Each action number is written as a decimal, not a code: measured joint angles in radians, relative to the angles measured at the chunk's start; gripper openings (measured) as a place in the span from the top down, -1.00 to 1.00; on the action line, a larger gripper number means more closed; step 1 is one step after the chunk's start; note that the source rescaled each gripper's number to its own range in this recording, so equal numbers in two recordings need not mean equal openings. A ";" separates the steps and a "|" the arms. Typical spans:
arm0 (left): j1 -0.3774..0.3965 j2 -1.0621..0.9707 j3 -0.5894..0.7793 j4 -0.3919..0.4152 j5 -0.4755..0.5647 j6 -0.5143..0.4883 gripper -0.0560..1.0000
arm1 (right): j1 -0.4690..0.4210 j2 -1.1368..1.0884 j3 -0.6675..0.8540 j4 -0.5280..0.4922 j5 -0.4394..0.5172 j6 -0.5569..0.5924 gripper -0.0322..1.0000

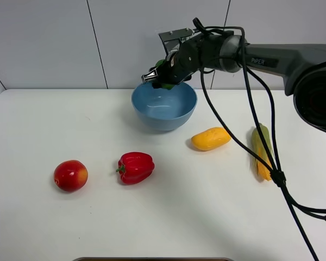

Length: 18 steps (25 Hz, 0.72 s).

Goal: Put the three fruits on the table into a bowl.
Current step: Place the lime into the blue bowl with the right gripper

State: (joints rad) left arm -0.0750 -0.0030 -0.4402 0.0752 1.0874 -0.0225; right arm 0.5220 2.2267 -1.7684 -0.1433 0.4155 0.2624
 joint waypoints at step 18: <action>0.000 0.000 0.000 0.000 0.000 -0.001 -1.00 | 0.004 0.134 -0.002 0.018 -0.022 -0.001 0.70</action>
State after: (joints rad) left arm -0.0750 -0.0030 -0.4402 0.0752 1.0874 -0.0237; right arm 0.5262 2.3607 -1.7703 -0.1249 0.3937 0.2613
